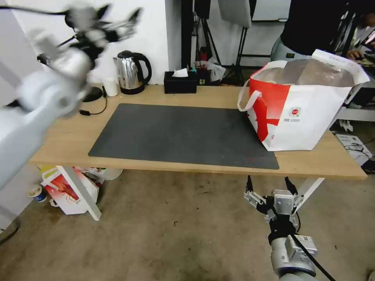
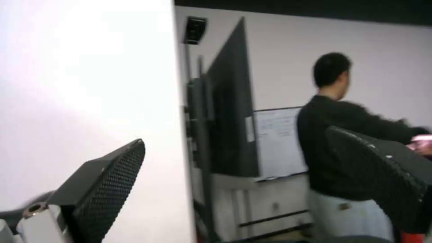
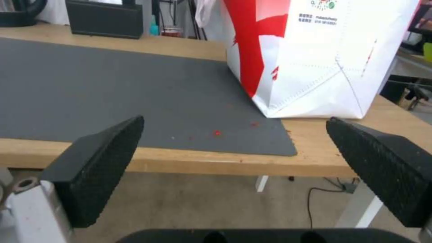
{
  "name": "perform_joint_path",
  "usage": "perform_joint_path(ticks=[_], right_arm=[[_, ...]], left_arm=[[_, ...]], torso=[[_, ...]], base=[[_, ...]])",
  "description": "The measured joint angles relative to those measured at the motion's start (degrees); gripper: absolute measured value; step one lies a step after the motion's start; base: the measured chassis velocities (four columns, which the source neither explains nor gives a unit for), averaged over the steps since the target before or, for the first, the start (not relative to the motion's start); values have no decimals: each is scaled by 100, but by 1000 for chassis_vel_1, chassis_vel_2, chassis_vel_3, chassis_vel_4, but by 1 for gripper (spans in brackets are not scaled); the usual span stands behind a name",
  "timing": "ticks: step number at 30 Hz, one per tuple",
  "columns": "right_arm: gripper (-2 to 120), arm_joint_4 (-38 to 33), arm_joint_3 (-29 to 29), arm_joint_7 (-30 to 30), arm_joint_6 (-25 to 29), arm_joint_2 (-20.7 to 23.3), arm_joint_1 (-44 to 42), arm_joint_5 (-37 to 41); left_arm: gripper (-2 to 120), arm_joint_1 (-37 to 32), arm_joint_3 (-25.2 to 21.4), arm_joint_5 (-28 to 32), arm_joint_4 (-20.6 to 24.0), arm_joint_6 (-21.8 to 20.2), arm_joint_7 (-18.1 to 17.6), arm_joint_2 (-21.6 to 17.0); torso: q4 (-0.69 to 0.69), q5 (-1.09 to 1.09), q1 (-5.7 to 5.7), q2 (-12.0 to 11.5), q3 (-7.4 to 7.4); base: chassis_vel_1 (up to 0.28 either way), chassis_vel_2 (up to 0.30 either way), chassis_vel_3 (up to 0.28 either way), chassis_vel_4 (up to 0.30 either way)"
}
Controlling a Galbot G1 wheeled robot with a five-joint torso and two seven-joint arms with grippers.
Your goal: Pick up the trash from the table and place it into the takeout bag.
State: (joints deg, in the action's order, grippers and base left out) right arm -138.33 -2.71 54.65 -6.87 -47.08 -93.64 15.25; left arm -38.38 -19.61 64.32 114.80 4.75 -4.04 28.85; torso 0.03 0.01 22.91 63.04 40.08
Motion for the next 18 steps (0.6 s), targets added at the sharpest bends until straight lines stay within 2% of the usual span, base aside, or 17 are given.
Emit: perform_joint_path(ticks=[1,2,3,4,5,6,7,9,10,11,12,13,14,15,16,18], right_arm=[[100,0,0,0,0,0,0,0],[100,0,0,0,0,0,0,0],[100,0,0,0,0,0,0,0],[100,0,0,-1,0,0,1,0],[100,0,0,-1,0,0,0,0],[100,0,0,0,0,-1,0,0],[100,0,0,0,0,-1,0,0],[100,0,1,-1,-1,0,0,1],[100,0,0,0,-1,0,0,0],[100,0,0,0,-1,1,0,0],[100,0,0,0,-1,1,0,0],[100,0,0,0,-1,0,0,0],[100,0,0,-1,-1,0,0,0],[100,0,0,-1,-1,0,0,0],[100,0,0,-1,-1,1,0,0],[100,0,0,-1,-1,0,0,0]], left_arm=[[100,-619,-468,-213,128,8,41,62],[100,-941,-672,-347,174,23,54,133],[100,-941,-672,-347,174,23,54,133],[100,-1616,-920,-651,227,87,71,395],[100,-1984,-1024,-870,277,114,72,634],[100,-2291,-1194,-1144,403,147,71,937],[100,-2291,-1194,-1144,403,147,71,937],[100,-2847,-1519,-1687,705,204,66,1589],[100,-3171,-1621,-2032,831,243,61,2001],[100,-3300,-1653,-2202,876,278,62,2177],[100,-3300,-1653,-2202,876,278,62,2177],[100,-3718,-1749,-2760,1011,412,61,2761],[100,-3984,-1789,-3102,1091,487,67,3142],[100,-3984,-1789,-3102,1091,487,67,3142],[100,-4289,-1809,-3491,1225,581,78,3558],[100,-4653,-1819,-3959,1412,696,98,4014]], torso=[[0,-2,0,0,0],[0,-2,0,0,1],[0,-2,0,0,1],[-2,0,0,0,1],[-3,-12,1,-1,3],[-9,-9,2,-1,3],[-9,-9,2,-1,3],[-7,6,1,-1,2],[-4,1,1,-1,2],[-4,-3,1,-1,2],[-4,-3,1,-1,2],[-3,1,1,-1,2],[0,-2,1,-1,2],[0,-2,1,-1,2],[-1,-2,1,-1,2],[-4,5,1,-1,1]], base=[[0,0,0,0],[0,0,0,0],[0,0,0,0],[0,0,0,0],[0,0,0,0],[0,0,0,0],[0,0,0,0],[0,0,0,0],[0,0,0,0],[0,0,0,0],[0,0,0,0],[0,0,0,0],[0,0,0,0],[0,0,0,0],[0,0,0,0],[0,0,0,0]])
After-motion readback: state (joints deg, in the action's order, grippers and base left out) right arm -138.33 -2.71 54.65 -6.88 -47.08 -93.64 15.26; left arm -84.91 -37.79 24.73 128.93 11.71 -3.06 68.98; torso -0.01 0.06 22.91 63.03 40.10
